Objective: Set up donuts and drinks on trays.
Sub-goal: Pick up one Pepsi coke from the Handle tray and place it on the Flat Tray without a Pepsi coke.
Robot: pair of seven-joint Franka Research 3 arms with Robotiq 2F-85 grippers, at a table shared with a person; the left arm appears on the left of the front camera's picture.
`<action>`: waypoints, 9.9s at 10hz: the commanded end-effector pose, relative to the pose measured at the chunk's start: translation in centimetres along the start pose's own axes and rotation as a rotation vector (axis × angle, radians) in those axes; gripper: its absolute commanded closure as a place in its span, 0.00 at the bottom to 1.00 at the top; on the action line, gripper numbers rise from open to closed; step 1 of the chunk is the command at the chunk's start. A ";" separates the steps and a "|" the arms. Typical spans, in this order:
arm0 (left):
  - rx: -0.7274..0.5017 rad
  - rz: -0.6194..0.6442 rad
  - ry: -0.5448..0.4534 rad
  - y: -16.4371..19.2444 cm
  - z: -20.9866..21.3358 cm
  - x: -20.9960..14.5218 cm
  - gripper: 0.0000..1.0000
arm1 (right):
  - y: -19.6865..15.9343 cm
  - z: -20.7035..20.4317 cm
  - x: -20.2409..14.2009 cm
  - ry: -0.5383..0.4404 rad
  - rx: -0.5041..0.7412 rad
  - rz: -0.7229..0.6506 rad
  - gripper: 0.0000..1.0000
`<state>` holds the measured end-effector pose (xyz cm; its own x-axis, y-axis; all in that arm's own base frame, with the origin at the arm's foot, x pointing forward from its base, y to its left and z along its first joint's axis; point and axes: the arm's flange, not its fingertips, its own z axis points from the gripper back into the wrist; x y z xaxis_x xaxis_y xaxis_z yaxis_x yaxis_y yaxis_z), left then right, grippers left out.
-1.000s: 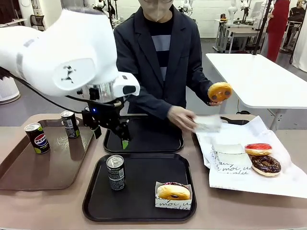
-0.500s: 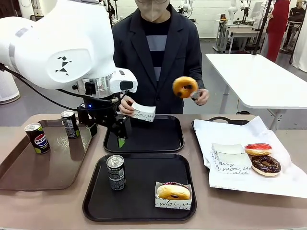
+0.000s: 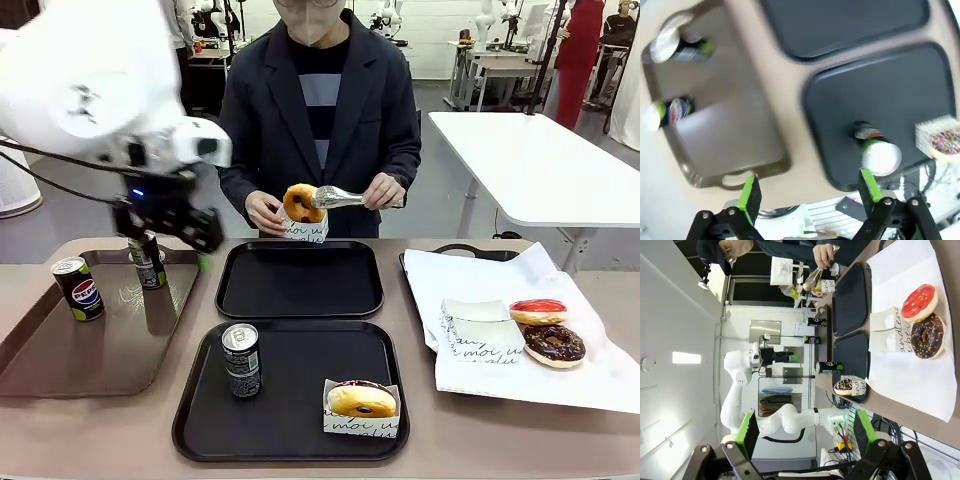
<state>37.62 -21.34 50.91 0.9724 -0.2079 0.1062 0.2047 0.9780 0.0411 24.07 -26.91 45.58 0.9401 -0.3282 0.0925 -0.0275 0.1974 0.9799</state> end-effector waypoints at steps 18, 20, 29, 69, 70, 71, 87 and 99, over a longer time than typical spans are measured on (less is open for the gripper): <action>0.023 0.449 0.047 20.6 -1.0 1.6 0.00 | 0.0 0.1 0.0 0.001 0.013 0.005 0.00; -0.013 0.375 0.097 22.3 -2.9 3.1 0.00 | 0.0 0.1 0.0 0.001 0.013 0.005 0.00; -0.037 0.268 0.183 24.3 -8.4 5.5 0.00 | 0.0 0.1 0.0 0.001 0.013 0.005 0.00; 0.009 0.143 -0.004 19.2 2.4 -1.2 1.00 | 0.0 0.1 0.0 0.001 0.013 0.005 0.00; 0.009 0.143 -0.004 19.2 2.4 -1.2 1.00 | 0.0 0.1 0.0 0.001 0.013 0.005 0.00; 0.009 0.143 -0.004 19.2 2.4 -1.2 1.00 | 0.0 0.1 0.0 0.001 0.013 0.005 0.00; -0.082 -0.406 0.194 11.0 2.0 -6.0 0.42 | 0.0 0.1 0.0 0.001 0.013 0.005 0.00; -0.055 -0.328 0.136 12.6 2.0 -8.3 0.42 | 0.0 0.1 0.0 0.001 0.013 0.005 0.00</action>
<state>31.83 -7.29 52.54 0.8589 -0.5107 -0.0389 0.5110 0.8596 -0.0030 24.02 -26.95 45.55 0.9396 -0.3299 0.0912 -0.0260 0.1968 0.9801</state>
